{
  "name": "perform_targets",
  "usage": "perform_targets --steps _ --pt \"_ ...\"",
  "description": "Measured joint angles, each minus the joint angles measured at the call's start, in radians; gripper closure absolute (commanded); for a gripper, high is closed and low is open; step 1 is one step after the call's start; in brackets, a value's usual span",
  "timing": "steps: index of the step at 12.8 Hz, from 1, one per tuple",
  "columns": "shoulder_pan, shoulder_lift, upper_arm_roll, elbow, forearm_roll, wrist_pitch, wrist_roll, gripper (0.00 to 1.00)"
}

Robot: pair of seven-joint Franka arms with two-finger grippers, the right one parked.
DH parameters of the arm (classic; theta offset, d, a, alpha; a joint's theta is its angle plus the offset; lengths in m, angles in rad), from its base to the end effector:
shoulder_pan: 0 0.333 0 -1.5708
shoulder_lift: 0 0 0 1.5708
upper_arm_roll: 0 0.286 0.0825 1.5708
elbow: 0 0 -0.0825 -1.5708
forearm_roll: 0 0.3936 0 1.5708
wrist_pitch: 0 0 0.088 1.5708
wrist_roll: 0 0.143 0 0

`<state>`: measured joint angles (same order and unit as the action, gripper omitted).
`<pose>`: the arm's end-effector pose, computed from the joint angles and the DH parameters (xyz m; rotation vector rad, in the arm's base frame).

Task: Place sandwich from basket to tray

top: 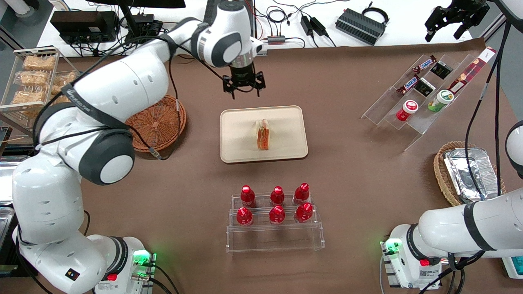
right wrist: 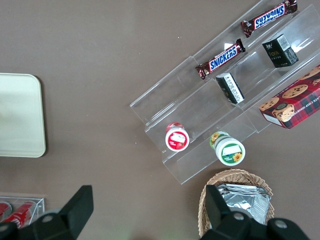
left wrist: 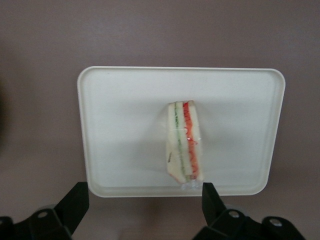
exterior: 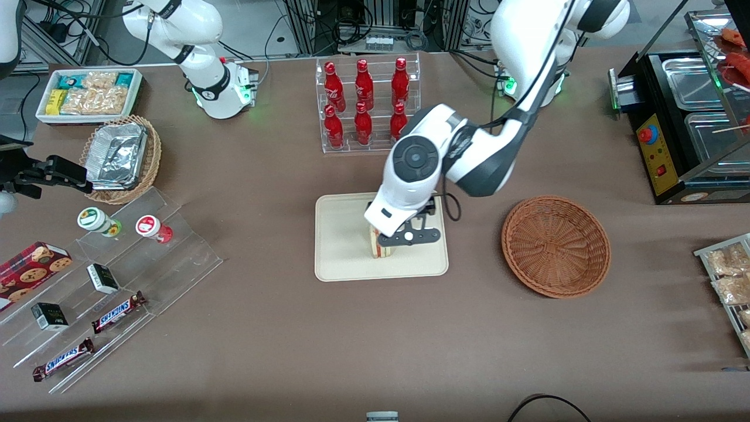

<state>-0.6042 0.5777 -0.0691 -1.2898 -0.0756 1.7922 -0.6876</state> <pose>0.5490 -0.4390 0.3436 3.0947 0.0672 -0.1975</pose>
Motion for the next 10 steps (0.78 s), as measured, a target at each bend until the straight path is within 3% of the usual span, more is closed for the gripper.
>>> perform_targets --steps 4,10 --pt "0.135 -0.066 0.005 -0.011 0.001 -0.146 0.227 0.00" --pt "0.316 -0.208 0.008 -0.134 0.002 -0.180 0.489 0.00"
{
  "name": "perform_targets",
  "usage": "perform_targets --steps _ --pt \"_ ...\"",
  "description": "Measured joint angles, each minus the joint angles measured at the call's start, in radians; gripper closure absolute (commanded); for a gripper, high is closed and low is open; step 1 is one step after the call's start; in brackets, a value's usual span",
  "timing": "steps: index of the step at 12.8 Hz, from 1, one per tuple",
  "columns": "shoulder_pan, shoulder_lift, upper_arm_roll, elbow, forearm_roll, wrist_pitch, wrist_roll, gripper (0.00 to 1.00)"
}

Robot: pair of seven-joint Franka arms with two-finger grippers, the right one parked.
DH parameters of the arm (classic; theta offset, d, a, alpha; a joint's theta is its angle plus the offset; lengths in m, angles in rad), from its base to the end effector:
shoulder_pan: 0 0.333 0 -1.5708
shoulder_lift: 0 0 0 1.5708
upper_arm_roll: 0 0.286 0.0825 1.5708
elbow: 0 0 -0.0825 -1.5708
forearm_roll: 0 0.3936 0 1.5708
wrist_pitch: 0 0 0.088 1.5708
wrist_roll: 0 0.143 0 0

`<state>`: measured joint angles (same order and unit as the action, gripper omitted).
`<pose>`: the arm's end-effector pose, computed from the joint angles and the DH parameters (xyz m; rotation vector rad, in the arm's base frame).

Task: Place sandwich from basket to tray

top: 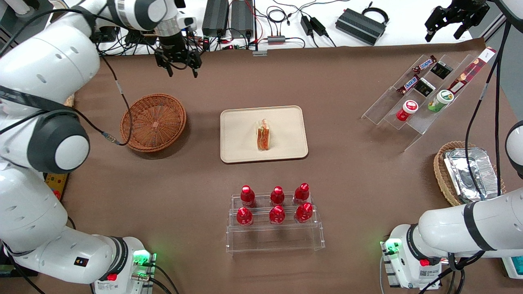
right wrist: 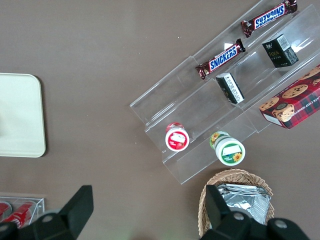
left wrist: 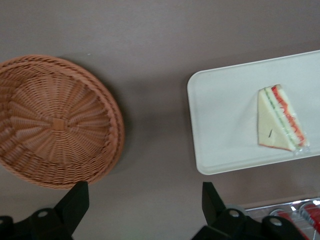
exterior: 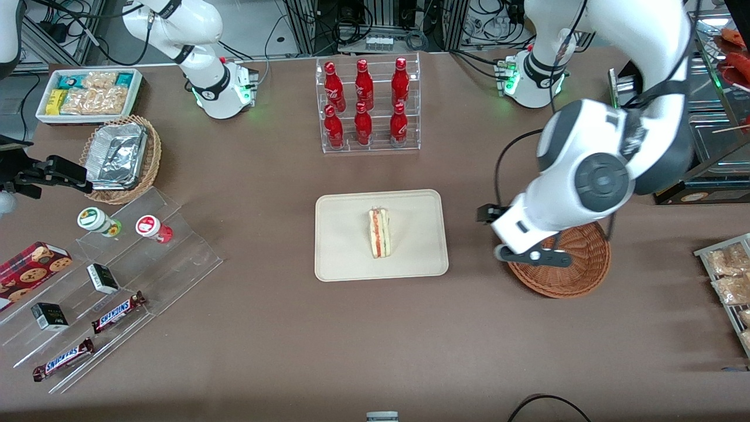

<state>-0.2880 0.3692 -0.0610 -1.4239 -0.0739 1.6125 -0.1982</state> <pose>0.6024 -0.2256 0.4081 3.0754 -0.2140 -0.3078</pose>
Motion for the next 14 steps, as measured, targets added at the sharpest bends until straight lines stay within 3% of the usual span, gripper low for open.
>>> perform_targets --steps 4,9,14 --pt "0.087 -0.124 0.000 -0.126 0.008 -0.002 0.080 0.00" --pt "0.116 -0.234 0.000 -0.235 0.050 -0.002 0.086 0.00" --pt "0.176 -0.324 0.000 -0.265 0.051 -0.090 0.149 0.00"
